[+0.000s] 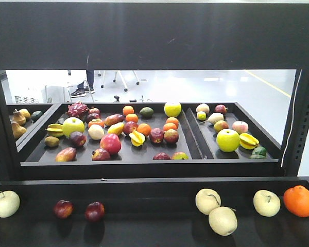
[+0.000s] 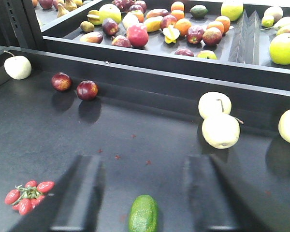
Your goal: Pick snacks and fruit into basket
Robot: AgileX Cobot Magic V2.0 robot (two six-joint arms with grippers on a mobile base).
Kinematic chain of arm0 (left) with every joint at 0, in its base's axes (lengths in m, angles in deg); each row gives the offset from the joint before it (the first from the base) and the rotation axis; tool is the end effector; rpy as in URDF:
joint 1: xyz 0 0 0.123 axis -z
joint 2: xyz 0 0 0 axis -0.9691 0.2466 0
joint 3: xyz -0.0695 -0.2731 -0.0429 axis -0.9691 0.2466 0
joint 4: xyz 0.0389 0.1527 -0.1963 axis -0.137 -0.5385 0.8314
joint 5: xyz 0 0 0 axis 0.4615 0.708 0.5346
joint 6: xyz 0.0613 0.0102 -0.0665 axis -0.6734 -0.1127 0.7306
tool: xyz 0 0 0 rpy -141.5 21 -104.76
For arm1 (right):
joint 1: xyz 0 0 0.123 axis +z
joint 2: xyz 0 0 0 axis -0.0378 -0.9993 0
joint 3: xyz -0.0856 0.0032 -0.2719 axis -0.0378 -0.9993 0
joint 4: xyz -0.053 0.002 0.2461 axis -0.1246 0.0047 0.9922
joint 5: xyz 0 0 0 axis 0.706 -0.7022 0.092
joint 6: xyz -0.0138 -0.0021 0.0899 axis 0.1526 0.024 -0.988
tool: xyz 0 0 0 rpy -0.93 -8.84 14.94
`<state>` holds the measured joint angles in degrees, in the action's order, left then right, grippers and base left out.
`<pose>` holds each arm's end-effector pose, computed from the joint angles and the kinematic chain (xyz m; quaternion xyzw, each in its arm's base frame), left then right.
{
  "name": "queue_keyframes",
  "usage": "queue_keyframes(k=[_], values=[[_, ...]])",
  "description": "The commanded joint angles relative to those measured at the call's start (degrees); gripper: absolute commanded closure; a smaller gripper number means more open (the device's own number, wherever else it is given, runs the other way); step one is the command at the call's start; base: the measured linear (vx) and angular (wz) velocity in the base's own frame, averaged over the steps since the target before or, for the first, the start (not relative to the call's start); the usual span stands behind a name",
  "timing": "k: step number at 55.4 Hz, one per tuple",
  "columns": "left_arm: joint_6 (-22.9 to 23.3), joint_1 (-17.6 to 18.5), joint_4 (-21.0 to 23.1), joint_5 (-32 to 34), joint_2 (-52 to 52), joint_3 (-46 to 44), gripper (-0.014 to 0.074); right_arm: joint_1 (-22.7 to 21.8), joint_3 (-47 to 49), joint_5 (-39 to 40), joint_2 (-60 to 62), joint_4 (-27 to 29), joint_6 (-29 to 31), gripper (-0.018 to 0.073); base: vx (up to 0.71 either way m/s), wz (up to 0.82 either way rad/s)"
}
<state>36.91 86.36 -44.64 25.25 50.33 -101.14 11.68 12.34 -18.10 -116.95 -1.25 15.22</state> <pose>0.1199 -0.0345 0.2815 0.1448 0.7992 -0.0835 0.5774 0.1277 0.0396 0.2834 -0.1290 0.7993 0.1250 0.5734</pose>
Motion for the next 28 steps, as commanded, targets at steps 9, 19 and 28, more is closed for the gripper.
queue_keyframes(k=[9,19,28], values=[[-0.1,-0.1,0.5,1.7,0.3,-1.5,0.0343,0.0,1.7,3.2,-0.2,0.7,0.0,0.0285,0.0,0.0],[-0.1,-0.1,0.5,1.5,4.3,-1.5,0.028,0.0,1.7,3.2,-0.2,0.7,0.0,0.0253,0.0,0.0],[-4.4,2.3,0.5,5.0,23.9,-2.9,-0.0009,0.0,1.7,2.8,-0.2,0.7,0.0,0.0125,0.0,0.0]])
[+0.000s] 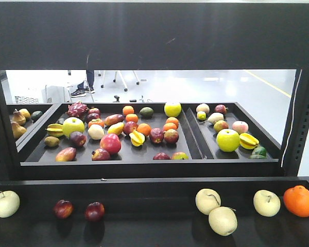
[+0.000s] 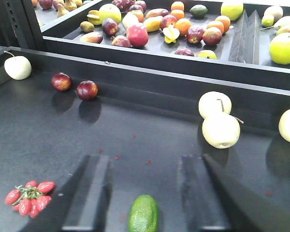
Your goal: Pick snacks and fruit into basket
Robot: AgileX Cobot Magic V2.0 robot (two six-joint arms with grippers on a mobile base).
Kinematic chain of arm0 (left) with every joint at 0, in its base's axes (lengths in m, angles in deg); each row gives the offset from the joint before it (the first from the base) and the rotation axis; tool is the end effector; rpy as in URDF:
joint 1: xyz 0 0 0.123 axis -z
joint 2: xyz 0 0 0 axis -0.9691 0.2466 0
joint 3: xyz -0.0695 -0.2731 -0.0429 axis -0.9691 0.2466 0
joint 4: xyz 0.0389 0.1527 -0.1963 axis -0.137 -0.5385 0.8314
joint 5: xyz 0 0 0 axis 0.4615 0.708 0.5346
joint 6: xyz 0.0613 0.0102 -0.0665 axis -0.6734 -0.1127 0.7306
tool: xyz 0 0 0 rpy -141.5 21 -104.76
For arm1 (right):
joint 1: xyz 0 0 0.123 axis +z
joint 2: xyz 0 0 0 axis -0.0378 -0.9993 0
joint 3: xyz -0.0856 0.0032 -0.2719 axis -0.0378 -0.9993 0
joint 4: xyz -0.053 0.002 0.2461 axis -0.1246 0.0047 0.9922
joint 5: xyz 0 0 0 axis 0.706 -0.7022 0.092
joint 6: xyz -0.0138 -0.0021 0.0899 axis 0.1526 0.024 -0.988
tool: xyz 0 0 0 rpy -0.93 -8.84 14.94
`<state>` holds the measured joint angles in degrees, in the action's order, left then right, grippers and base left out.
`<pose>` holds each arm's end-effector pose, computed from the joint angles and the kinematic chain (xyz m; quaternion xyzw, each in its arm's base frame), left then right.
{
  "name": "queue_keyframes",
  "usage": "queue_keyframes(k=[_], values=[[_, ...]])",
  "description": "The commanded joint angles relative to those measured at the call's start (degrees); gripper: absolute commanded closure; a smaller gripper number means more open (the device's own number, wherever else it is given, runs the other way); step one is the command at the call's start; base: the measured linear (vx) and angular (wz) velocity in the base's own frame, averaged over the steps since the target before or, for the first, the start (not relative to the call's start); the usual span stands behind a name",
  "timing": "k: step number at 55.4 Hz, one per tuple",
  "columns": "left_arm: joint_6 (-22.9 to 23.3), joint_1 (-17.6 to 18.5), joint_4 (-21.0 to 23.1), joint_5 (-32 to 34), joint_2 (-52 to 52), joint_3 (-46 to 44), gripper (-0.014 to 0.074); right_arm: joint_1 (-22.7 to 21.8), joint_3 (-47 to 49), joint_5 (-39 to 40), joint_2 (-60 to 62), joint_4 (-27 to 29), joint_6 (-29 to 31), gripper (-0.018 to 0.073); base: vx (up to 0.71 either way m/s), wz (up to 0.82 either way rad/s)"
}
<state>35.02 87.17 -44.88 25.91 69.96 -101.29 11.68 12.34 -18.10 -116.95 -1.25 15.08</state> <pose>0.1656 -0.0450 0.2320 0.1675 0.8806 -0.0739 0.4371 0.1277 0.0396 0.2834 -0.1281 0.7995 0.1257 0.5733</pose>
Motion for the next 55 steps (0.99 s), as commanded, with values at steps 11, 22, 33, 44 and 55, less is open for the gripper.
queue_keyframes(k=[11,22,33,44,55], values=[[-10.3,5.4,0.8,-0.7,17.1,-11.5,0.0014,0.0,1.7,2.7,-0.2,0.7,0.2,0.0124,0.0,0.0],[-27.1,7.8,0.9,-6.3,30.2,-20.0,0.005,0.0,1.7,2.7,-0.2,0.7,0.2,0.0124,0.0,0.0],[-30.8,10.7,0.7,-7.8,41.2,-26.4,0.0051,0.0,1.7,2.8,-0.2,0.6,0.2,0.0124,0.0,0.0],[-38.6,12.6,0.6,-8.9,50.7,-30.2,0.0051,0.0,1.7,3.2,-0.2,0.6,0.2,0.0124,0.0,0.0],[-38.8,13.3,0.6,-9.0,56.2,-33.1,0.0051,0.0,1.7,4.5,-0.4,0.6,0.2,0.0124,0.0,0.0]])
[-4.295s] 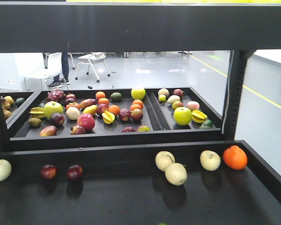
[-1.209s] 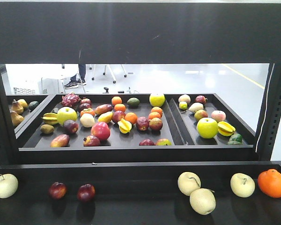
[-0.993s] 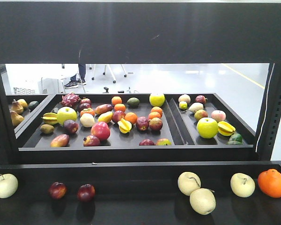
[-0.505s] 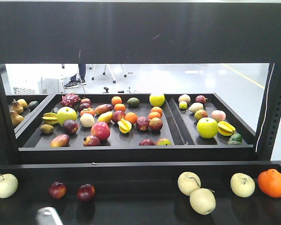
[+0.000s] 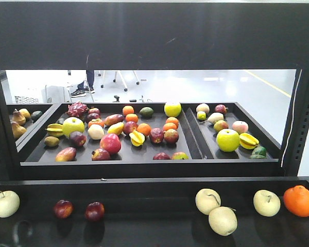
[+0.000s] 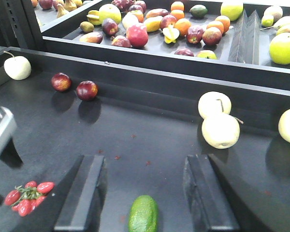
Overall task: Pick snacks and fruit into basket
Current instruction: 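Grasp the red strawberry cluster with the left gripper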
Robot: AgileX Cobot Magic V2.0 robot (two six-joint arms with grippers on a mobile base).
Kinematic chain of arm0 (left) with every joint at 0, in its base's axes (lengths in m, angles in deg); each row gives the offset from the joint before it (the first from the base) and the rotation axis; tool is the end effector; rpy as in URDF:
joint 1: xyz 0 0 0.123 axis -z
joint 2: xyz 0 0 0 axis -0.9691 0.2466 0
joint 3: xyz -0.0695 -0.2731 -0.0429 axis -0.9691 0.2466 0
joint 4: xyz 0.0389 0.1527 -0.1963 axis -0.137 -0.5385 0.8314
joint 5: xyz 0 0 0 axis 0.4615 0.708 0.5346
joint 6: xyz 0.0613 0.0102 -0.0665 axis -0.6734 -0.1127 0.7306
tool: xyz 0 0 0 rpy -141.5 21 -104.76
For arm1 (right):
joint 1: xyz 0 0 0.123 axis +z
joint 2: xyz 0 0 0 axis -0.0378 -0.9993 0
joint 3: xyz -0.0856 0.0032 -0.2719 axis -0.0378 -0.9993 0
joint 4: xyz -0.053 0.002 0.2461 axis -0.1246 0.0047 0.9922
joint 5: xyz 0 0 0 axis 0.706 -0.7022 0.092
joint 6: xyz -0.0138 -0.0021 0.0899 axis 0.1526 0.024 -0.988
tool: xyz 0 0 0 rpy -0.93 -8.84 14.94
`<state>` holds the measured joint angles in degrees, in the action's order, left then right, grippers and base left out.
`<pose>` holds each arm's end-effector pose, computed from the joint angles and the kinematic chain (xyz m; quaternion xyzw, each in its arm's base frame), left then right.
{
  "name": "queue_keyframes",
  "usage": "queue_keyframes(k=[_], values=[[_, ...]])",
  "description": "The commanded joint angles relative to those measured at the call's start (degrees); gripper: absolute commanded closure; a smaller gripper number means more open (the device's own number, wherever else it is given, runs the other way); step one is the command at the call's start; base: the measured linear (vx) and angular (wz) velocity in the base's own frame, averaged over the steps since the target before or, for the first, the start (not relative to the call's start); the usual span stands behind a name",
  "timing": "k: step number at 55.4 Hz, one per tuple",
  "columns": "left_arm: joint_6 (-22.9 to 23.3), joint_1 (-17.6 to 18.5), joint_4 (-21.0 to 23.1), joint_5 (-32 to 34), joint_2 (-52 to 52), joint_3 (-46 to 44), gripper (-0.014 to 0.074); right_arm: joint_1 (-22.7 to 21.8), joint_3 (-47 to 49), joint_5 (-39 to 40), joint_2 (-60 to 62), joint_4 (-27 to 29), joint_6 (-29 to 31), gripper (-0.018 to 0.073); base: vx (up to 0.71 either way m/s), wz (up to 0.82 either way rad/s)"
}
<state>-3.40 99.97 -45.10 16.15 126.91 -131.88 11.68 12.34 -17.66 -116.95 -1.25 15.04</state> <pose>0.2981 -0.1543 0.1070 0.5829 0.7927 -0.0688 0.1648 0.1281 0.0392 0.2839 -0.1259 0.7983 0.1240 0.5757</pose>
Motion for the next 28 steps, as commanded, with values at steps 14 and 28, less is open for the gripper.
queue_keyframes(k=[14,28], values=[[-0.2,0.5,1.1,-0.2,4.1,-6.5,0.0051,0.0,1.7,5.0,-0.4,0.6,0.4,0.0124,0.0,0.0],[-0.2,1.6,1.9,-2.3,7.3,-11.5,0.0051,0.0,1.7,6.2,-0.4,0.6,0.4,0.0124,0.0,0.0]])
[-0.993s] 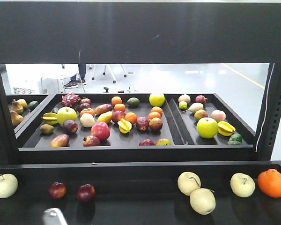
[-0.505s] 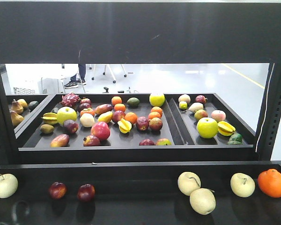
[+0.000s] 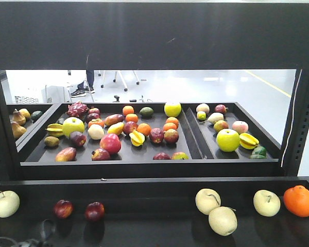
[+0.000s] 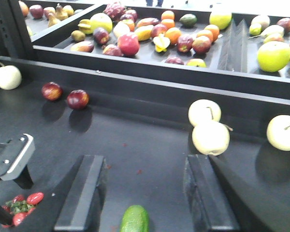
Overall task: Pick snacks and fruit into basket
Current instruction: 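Grasp the red strawberry cluster with the left gripper, then lift the strawberry cluster off the shelf with the left gripper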
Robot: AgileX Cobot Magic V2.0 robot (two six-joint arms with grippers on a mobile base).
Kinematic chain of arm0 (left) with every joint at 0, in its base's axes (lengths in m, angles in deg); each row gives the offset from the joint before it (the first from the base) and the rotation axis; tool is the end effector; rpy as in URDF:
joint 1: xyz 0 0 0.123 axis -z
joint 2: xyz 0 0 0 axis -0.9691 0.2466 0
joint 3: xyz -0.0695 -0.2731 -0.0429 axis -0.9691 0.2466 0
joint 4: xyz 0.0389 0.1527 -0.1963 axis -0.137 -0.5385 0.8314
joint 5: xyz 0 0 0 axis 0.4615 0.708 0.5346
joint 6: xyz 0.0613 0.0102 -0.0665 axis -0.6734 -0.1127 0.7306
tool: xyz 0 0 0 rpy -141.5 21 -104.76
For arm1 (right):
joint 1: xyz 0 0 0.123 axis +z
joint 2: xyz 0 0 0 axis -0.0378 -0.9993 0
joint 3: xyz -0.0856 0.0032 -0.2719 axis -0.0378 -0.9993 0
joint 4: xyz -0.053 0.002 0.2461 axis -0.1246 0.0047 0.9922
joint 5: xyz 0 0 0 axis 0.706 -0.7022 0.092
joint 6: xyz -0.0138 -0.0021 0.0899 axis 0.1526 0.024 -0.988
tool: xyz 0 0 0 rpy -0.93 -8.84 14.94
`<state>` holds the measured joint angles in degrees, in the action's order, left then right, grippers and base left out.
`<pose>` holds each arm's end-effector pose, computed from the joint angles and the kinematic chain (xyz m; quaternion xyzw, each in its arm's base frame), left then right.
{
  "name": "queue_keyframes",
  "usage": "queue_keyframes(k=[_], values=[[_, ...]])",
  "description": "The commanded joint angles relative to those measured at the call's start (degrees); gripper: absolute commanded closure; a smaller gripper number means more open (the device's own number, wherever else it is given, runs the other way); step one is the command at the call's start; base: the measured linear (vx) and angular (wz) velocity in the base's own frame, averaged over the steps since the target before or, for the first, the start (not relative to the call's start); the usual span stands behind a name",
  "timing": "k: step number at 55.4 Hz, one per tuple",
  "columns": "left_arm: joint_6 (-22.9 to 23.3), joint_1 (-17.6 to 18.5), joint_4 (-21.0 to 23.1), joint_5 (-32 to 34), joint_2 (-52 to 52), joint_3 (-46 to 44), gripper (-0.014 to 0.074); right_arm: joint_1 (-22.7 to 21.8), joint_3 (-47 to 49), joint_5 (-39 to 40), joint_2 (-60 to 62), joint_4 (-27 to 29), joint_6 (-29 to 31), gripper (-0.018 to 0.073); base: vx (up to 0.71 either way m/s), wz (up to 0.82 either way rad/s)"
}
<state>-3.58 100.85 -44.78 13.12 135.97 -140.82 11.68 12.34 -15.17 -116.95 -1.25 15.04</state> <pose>0.3247 -0.1750 0.0815 0.5927 0.7878 -0.0870 0.1430 0.1298 0.0366 0.2864 -0.1150 0.7913 0.1135 0.5897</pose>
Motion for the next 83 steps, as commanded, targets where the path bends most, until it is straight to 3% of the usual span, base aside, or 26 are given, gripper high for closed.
queue_keyframes(k=[1,15,25,36,42,57,67,75,83], values=[[0.0,0.8,2.1,0.6,-1.5,-2.7,0.0051,0.0,1.7,3.7,-0.4,0.6,0.4,0.0124,0.0,0.0],[0.0,1.3,4.9,-0.5,1.4,-3.2,0.0057,0.0,1.7,4.6,-0.4,0.5,0.4,0.0124,0.0,0.0],[0.0,1.3,5.2,-1.0,1.1,-3.2,0.0145,0.0,1.7,4.9,-0.4,0.5,0.4,0.0124,0.0,0.0],[0.6,1.3,5.5,-1.8,0.3,-3.2,0.0431,0.0,1.7,5.5,-0.4,0.5,0.4,0.0124,0.0,0.0],[1.9,1.1,8.6,-1.7,-0.4,-3.2,0.0607,0.0,1.7,5.8,-0.4,0.5,0.4,0.0124,0.0,0.0],[8.2,-0.5,10.9,-1.8,-5.9,-3.2,0.0607,0.0,1.7,6.1,-0.4,0.5,0.4,0.0124,0.0,0.0],[11.5,-6.4,16.4,-3.8,-13.4,-3.0,0.0605,0.0,1.8,3.8,-1.1,0.5,0.0,0.0124,0.0,0.0],[14.1,-11.7,21.2,-4.3,-20.0,-0.4,0.0605,0.0,5.3,-3.8,-6.6,-0.1,0.1,0.0124,0.0,0.0],[14.5,-16.7,23.9,-0.5,-28.6,6.4,0.0604,-0.1,12.7,-11.0,-17.0,-2.6,-4.9,0.0115,0.0,0.0]])
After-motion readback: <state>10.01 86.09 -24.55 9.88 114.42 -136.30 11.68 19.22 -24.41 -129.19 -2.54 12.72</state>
